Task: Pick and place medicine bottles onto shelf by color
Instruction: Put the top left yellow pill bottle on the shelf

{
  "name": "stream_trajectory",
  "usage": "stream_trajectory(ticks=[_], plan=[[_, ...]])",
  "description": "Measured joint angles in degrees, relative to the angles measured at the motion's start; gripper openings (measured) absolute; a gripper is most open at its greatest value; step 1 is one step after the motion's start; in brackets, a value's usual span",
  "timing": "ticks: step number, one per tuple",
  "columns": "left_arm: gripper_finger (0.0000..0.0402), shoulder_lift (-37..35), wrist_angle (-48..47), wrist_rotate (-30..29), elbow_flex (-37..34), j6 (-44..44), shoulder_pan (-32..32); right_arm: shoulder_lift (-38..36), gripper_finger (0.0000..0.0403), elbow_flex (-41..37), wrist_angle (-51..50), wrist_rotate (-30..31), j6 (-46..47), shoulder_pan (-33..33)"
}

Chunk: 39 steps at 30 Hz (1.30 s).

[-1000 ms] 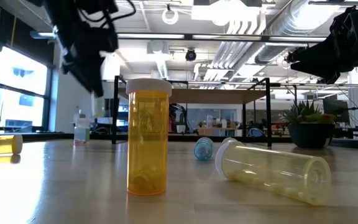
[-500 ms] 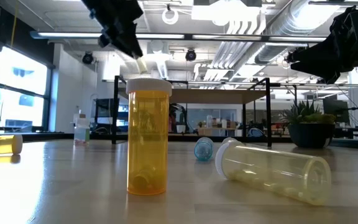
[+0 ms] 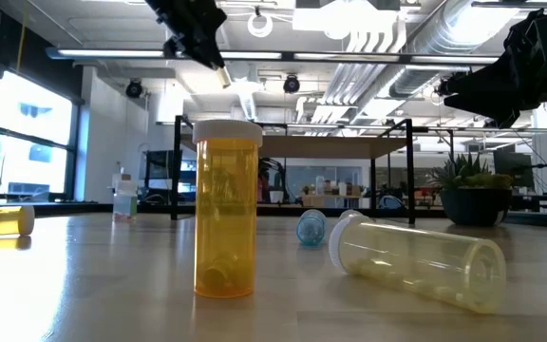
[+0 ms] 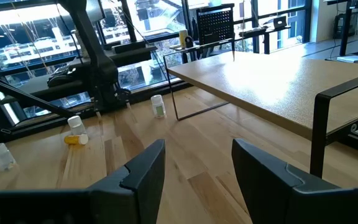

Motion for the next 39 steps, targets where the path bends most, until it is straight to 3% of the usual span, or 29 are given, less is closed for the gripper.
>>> stream_trajectory(ticks=[7,15,22,28,39], plan=[[0.0109,10.8,-8.3,5.6,7.1,-2.4,4.6,0.0,0.0177,0.0,0.0,0.0,0.0,0.0],[0.0109,18.9,-15.6,5.8,9.8,-2.4,4.1,0.0,0.0177,0.0,0.0,0.0,0.0,0.0],[0.0109,19.4,-16.4,5.1,9.9,-2.1,2.0,0.0,0.0177,0.0,0.0,0.0,0.0,0.0],[0.0109,19.6,-17.7,-1.9,9.9,-2.0,0.7,0.0,0.0177,0.0,0.0,0.0,0.0,0.0],[0.0109,19.7,-17.7,-1.8,9.9,-2.2,0.5,0.0,0.0177,0.0,0.0,0.0,0.0,0.0]])
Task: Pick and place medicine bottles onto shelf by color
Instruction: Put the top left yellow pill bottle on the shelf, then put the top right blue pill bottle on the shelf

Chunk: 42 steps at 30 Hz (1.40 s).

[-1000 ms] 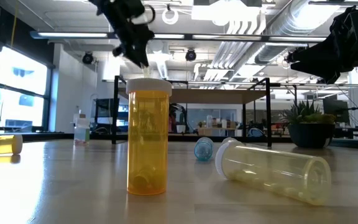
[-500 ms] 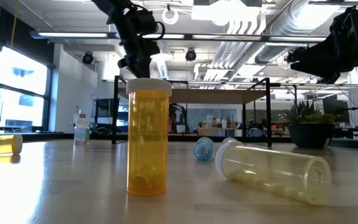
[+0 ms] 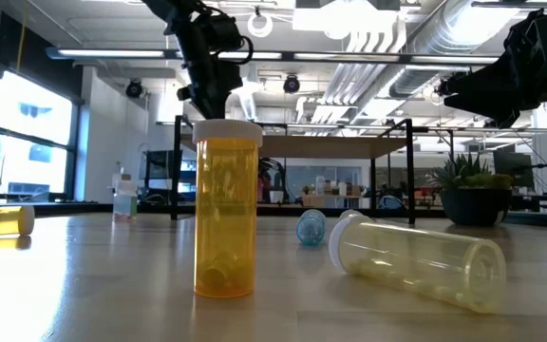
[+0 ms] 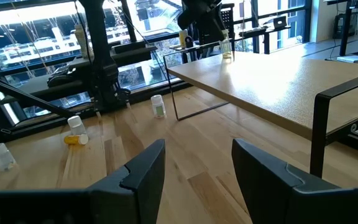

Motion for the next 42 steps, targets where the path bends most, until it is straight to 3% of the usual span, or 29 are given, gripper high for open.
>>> stream_trajectory(ticks=[8,19,27,42], plan=[[0.011,0.0,0.0,0.3,0.0,-0.3,0.0,0.0,0.0177,0.0,0.0,0.0,0.0,0.0],[0.0159,0.2,0.2,0.1,-0.1,0.5,0.0,0.0,0.0177,0.0,0.0,0.0,0.0,0.0],[0.0163,0.0,0.2,0.1,-0.1,-0.4,0.0,0.0,0.0177,0.0,0.0,0.0,0.0,0.0],[0.0165,-8.8,-0.3,0.3,-0.1,-0.5,-1.1,0.0,0.0177,0.0,0.0,0.0,0.0,0.0]])
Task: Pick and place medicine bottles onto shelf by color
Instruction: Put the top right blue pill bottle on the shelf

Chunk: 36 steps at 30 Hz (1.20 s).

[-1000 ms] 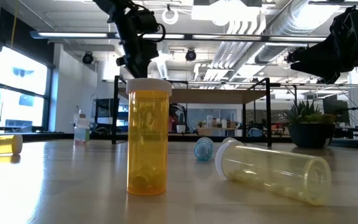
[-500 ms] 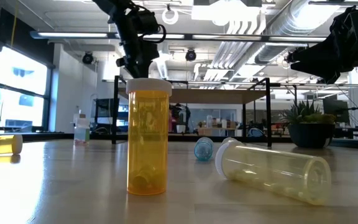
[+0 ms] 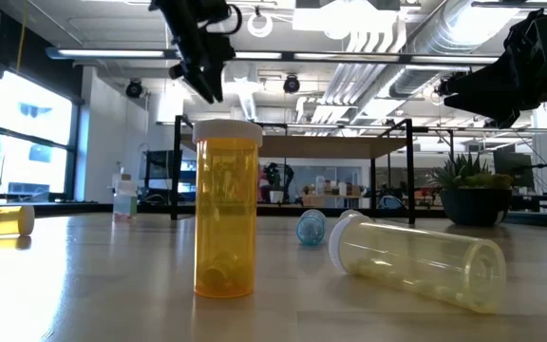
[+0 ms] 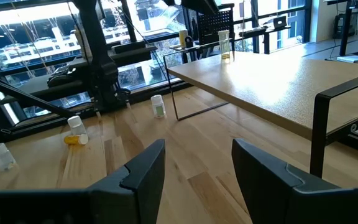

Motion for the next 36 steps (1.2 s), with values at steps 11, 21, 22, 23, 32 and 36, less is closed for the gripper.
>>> stream_trajectory(ticks=[11,21,22,23,32,36], plan=[[0.0161,-11.5,5.6,0.3,-12.2,1.4,-9.6,0.0,0.0177,0.0,0.0,0.0,0.0,0.0],[0.0161,-20.9,28.0,4.2,-35.8,-3.9,-18.4,0.0,0.0177,0.0,0.0,0.0,0.0,0.0],[0.0161,-21.4,29.9,4.3,-37.3,-4.0,-19.3,0.0,0.0177,0.0,0.0,0.0,0.0,0.0],[0.0161,-21.6,31.9,4.3,-38.7,-4.4,-20.3,0.0,0.0177,0.0,0.0,0.0,0.0,0.0],[0.0161,-21.7,48.3,4.2,-48.9,-6.5,-29.0,0.0,0.0177,0.0,0.0,0.0,0.0,0.0],[0.0161,-21.7,54.1,4.2,-52.0,-7.9,-31.8,0.0,0.0177,0.0,0.0,0.0,0.0,0.0]])
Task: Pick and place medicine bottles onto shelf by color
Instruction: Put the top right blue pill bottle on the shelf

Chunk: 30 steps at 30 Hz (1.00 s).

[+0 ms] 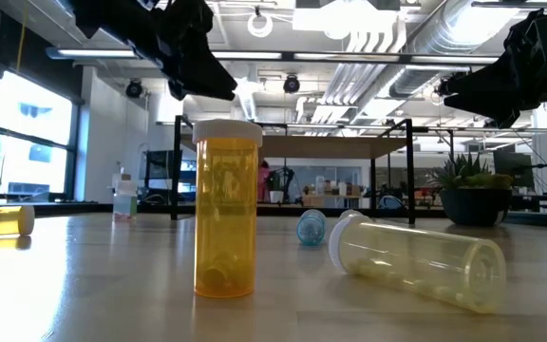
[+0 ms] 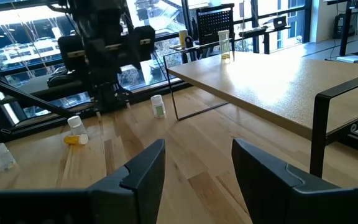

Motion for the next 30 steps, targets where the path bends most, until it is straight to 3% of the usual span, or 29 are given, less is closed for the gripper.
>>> stream_trajectory(ticks=[6,13,21,26,30], plan=[[0.0161,0.2,4.4,0.0,-2.7,-0.1,-1.6,0.0,0.0177,0.0,0.6,0.2,0.4,0.0],[0.0161,0.2,7.8,-0.2,-2.7,1.8,0.3,0.0,0.0177,0.0,0.8,-0.1,10.1,0.0],[0.0161,0.2,8.6,-0.2,-2.7,1.5,2.1,0.0,0.0177,3.0,0.4,-1.7,11.1,0.0],[0.0161,0.3,8.6,-0.1,-2.7,0.3,2.3,1.1,0.0177,11.4,-9.4,-5.9,10.6,0.0],[0.0161,0.3,8.6,-0.1,-2.7,-0.1,2.3,4.5,0.0177,18.2,-20.9,-6.7,19.0,0.0]])
